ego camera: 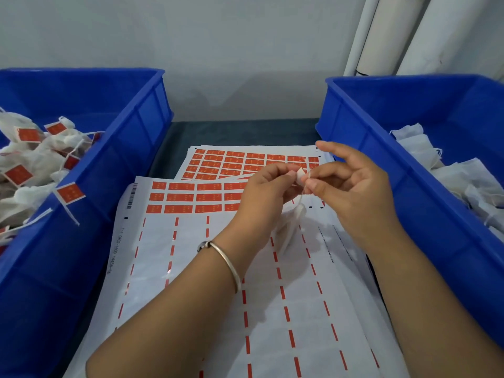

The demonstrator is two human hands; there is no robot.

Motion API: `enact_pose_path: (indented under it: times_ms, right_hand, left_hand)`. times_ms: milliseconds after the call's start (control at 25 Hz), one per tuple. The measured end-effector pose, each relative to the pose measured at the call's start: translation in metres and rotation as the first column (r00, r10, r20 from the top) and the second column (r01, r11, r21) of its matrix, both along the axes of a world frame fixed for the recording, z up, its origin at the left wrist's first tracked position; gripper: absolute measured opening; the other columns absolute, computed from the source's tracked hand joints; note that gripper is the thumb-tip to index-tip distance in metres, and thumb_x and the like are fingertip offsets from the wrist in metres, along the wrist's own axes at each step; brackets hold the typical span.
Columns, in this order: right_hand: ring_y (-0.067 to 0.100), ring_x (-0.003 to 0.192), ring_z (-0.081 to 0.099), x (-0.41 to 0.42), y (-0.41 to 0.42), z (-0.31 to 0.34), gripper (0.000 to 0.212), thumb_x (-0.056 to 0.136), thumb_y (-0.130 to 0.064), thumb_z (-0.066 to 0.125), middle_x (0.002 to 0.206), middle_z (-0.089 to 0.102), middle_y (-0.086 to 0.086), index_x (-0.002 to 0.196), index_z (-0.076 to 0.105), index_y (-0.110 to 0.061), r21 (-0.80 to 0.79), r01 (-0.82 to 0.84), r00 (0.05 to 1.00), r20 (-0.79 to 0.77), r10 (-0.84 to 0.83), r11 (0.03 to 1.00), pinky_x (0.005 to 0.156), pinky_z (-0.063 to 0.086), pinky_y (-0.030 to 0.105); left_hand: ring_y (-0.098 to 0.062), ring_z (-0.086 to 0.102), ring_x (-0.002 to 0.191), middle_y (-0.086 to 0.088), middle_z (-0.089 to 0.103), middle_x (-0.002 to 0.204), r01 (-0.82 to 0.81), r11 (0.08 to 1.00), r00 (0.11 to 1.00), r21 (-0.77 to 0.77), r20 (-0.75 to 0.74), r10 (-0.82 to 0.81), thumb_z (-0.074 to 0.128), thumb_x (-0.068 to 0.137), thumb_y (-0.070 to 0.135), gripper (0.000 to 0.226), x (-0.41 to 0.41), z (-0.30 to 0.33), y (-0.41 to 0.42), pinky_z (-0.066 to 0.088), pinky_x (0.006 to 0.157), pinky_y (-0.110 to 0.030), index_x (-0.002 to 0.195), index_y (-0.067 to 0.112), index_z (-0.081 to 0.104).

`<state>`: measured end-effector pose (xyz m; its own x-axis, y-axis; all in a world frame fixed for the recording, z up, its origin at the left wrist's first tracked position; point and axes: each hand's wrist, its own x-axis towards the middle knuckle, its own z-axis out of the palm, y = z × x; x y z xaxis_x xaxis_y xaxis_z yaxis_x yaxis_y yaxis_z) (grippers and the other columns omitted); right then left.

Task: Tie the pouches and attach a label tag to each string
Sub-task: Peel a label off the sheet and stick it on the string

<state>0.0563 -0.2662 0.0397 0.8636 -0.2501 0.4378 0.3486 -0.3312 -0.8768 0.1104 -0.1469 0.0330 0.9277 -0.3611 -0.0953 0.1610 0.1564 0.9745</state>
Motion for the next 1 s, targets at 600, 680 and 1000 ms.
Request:
enact_pose_path:
  times_ms: [600,680,1000]
  right_hand:
    - [0.003,0.087,0.066,0.0079,-0.0092,-0.0086,0.049,0.08,-0.008,0.072,0.077,0.069,-0.017,0.104,0.052,-0.046,0.05,0.168,0.986,-0.019,-0.167,0.985,0.074,0.049,0.008]
    - [0.006,0.088,0.067,0.0074,-0.0093,-0.0086,0.048,0.08,-0.008,0.072,0.077,0.07,-0.016,0.103,0.053,-0.046,0.058,0.155,0.988,-0.017,-0.155,0.986,0.076,0.05,0.011]
    - [0.005,0.089,0.067,0.0065,-0.0089,-0.0087,0.045,0.079,-0.012,0.073,0.078,0.071,-0.018,0.103,0.054,-0.045,0.052,0.118,0.993,-0.02,-0.117,0.992,0.08,0.049,0.009]
  left_hand:
    - [-0.015,0.07,0.068,0.008,0.071,0.069,0.053,0.993,0.992,0.109,-0.118,-0.04,0.048,0.096,0.014,0.021,-0.0027,0.0046,-0.0022,0.053,0.075,-0.028,0.085,0.021,0.063]
    - [-0.015,0.07,0.068,0.008,0.071,0.069,0.057,0.992,0.992,0.113,-0.12,-0.043,0.047,0.096,0.014,0.021,-0.0027,0.0044,-0.0022,0.052,0.073,-0.027,0.085,0.021,0.063]
    - [-0.008,0.069,0.061,0.015,0.068,0.059,0.039,0.984,0.992,0.171,-0.123,-0.018,0.049,0.096,0.023,0.02,-0.0053,0.005,-0.0042,0.051,0.075,-0.029,0.081,0.03,0.059]
